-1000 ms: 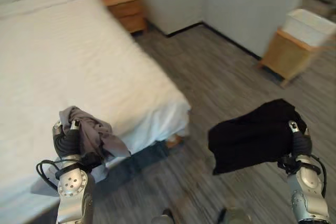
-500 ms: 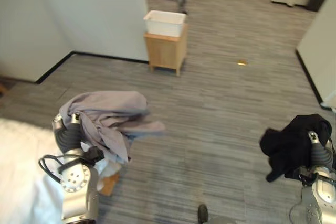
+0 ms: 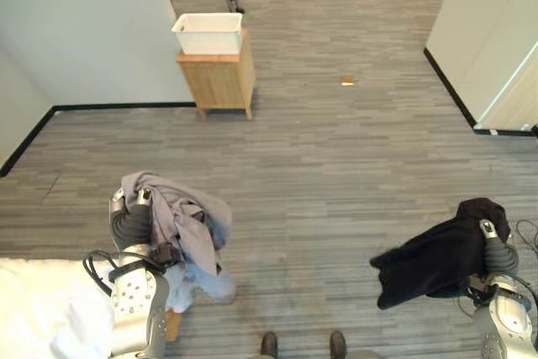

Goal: Pick up bed clothes into laundry basket.

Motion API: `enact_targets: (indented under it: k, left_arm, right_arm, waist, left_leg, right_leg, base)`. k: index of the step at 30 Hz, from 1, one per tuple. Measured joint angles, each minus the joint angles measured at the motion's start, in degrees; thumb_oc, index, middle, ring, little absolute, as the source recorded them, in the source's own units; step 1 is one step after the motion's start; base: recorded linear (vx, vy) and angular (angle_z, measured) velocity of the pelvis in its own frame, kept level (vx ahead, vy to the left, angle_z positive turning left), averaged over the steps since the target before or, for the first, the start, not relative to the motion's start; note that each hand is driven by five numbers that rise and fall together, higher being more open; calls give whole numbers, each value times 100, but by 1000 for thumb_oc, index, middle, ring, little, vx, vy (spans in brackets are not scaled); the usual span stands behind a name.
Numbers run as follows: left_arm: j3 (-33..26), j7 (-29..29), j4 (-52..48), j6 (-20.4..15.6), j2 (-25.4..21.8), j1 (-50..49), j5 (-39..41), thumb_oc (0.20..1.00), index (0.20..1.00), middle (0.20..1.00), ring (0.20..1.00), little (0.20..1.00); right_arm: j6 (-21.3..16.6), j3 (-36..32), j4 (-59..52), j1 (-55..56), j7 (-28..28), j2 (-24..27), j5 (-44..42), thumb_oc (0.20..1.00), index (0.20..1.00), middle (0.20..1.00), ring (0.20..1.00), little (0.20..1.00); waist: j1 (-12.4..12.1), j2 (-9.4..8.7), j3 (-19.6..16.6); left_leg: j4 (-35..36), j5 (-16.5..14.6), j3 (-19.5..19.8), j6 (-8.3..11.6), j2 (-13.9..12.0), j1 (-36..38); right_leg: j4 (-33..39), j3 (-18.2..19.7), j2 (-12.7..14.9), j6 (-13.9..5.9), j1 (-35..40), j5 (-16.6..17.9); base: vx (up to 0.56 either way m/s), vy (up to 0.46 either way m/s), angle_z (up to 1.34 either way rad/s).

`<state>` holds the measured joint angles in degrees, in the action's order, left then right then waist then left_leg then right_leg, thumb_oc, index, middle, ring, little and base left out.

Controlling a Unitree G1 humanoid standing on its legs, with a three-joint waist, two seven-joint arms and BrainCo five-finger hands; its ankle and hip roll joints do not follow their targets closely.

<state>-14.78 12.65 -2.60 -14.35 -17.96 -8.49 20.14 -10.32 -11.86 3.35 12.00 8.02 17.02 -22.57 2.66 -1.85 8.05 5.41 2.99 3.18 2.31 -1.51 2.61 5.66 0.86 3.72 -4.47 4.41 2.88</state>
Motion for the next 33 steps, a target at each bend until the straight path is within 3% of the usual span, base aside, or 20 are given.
enact_targets:
  k: [4,6,8,9,10,12,13,14,15,17,19,21,22,23,24,25,26,27,29,33]
  left_arm:
    - [-53,66,3,0,-8,-2,0,200,200,200,200,200]
    - [-56,79,133,37,4,109,-1,200,200,200,200,200]
    - [-45,67,132,69,-26,241,-5,200,200,200,200,200]
    - [-55,68,121,66,-48,237,-5,200,200,200,200,200]
    - [-45,54,117,78,-55,248,-5,200,200,200,200,200]
    - [101,4,8,66,-129,358,-3,200,200,200,200,200]
    - [134,-23,9,65,-236,402,-2,200,200,200,200,200]
    - [109,-49,16,61,-431,482,-3,200,200,200,200,200]
    - [94,-36,110,60,-288,522,5,200,200,200,200,200]
    - [139,-50,241,126,-23,428,0,200,200,200,200,200]
    - [155,-121,139,113,-137,380,-3,200,200,200,200,200]
    - [190,-144,96,104,-86,307,19,200,200,200,200,200]
    - [302,-186,85,94,-56,427,38,200,200,200,200,200]
    - [423,-184,94,101,20,417,214,200,200,200,200,200]
    - [494,-209,94,109,-32,495,229,200,200,200,200,200]
    - [495,-239,93,107,-65,478,241,200,200,200,200,200]
    - [586,-271,105,119,-35,504,312,200,200,200,200,200]
    - [700,-310,129,117,-49,576,389,200,200,200,200,200]
    - [708,-379,129,117,3,569,424,200,200,200,200,200]
    - [768,-409,128,114,65,535,446,200,200,200,200,200]
  right_arm:
    - [-3,6,-20,-321,7,-5,3,200,200,200,200,200]
    - [-3,7,-43,-618,11,41,10,200,200,200,200,200]
    - [-8,25,-44,-623,15,55,19,200,200,200,200,200]
    - [-7,71,-78,-605,-5,69,30,200,200,200,200,200]
    - [-7,65,-96,-558,-18,75,30,200,200,200,200,200]
    - [-13,-70,-181,-453,25,56,21,200,200,200,200,200]
    - [-13,-138,-163,-447,30,-88,20,200,200,200,200,200]
    - [-63,-132,-289,-378,68,-168,22,200,200,200,200,200]
    - [-98,-125,-284,-463,63,-21,29,200,200,200,200,200]
    - [4,-102,-237,-401,93,-25,92,200,200,200,200,200]
    - [12,-61,-227,-162,107,-1,135,200,200,200,200,200]
    - [7,7,-168,-94,114,50,130,200,200,200,200,200]
    - [14,4,-95,-172,107,89,119,200,200,200,200,200]
    - [-1,40,-25,-266,98,136,107,200,200,200,200,200]
    - [-4,-13,-145,-277,71,89,101,200,200,200,200,200]
    - [-48,32,-277,-355,50,165,94,200,200,200,200,200]
    - [-89,-22,-281,-374,62,250,32,200,200,200,200,200]
    - [-91,-112,-260,-379,110,235,-20,200,200,200,200,200]
    - [-80,-147,-239,-468,153,238,-66,200,200,200,200,200]
    - [-91,-22,-134,-487,176,353,-71,200,200,200,200,200]
  waist:
    - [-133,-5,58]
    - [-117,311,278]
    - [-120,370,425]
    - [-126,394,493]
    - [-35,389,513]
    - [92,470,523]
    - [123,237,488]
    - [281,-162,486]
    - [352,69,553]
    - [322,242,536]
    - [334,186,427]
    - [277,161,324]
    - [239,23,331]
    - [162,139,269]
    - [45,-37,239]
    - [-84,-133,260]
    - [-100,-134,288]
    - [-119,-194,308]
    - [-155,-288,384]
    - [-348,72,367]
  left_leg:
    - [-9,-64,-109,-80,89,63]
    - [-20,-101,-116,-210,-71,77]
    - [-170,-169,-198,-299,-65,103]
    - [-170,-209,-192,-389,-10,129]
    - [-216,-217,-180,-409,4,43]
    - [-177,-314,-46,-313,-92,-236]
    - [-227,-449,-64,-223,146,-251]
    - [-1954,-1007,-269,-406,585,-666]
    - [-2438,-1759,-208,-387,385,-736]
    - [-2481,-1914,-239,-379,241,-697]
    - [-2078,-1844,-206,-208,86,-397]
    - [-2229,-1850,-268,161,-216,-198]
    - [-3581,-1819,-226,328,-343,-729]
    - [-4470,-1575,-76,465,-556,-1101]
    - [-5118,-1063,-118,363,-554,-1488]
    - [-5368,-878,-112,426,-512,-1617]
    - [-5498,-858,-93,456,-508,-1752]
    - [-5373,-899,-201,464,-383,-1871]
    - [-4063,-789,-651,416,-303,-1907]
    - [-1301,-268,-555,367,-208,-1638]
  right_leg:
    - [-126,102,77,-90,-33,-41]
    - [-1524,9,-75,-263,-758,-102]
    - [-2532,-362,48,-366,-1234,-157]
    - [-3203,-483,158,-381,-1668,-435]
    - [-3275,-621,259,-362,-1856,-550]
    - [-2327,-1005,272,-377,-2028,-791]
    - [-1889,-1038,457,-391,-2043,-848]
    - [-1410,-868,887,-766,-1979,-972]
    - [-1534,-898,782,-771,-2005,-388]
    - [-1506,-1095,758,-653,-1872,-271]
    - [-1214,-1277,600,-260,-1629,88]
    - [-1477,-1483,326,65,-1512,-182]
    - [-1601,-1499,204,215,-1475,-360]
    - [-1196,-1632,-58,9,-1150,-546]
    - [-904,-1583,-114,232,-961,-350]
    - [-895,-1465,-128,642,-852,-222]
    - [-860,-1433,-137,730,-711,-268]
    - [-824,-1390,-73,718,-658,-346]
    - [-614,-1350,52,717,-369,-392]
    - [-292,-1249,-104,483,159,-397]
  base:
    - [73,138,-15]
    - [139,132,-12]
    - [160,54,-21]
    - [493,-68,0]
    - [575,-140,20]
    - [448,-128,53]
    - [441,-210,66]
    - [432,-210,40]
    - [276,-146,8]
    - [214,-137,-21]
    - [520,-297,6]
    - [482,-370,-2]
    - [494,-382,-17]
    - [476,-323,-33]
    - [614,-281,-59]
    - [457,-174,-61]
    - [460,-93,-36]
    - [360,-10,-11]
    - [674,66,-14]
    - [513,64,-26]
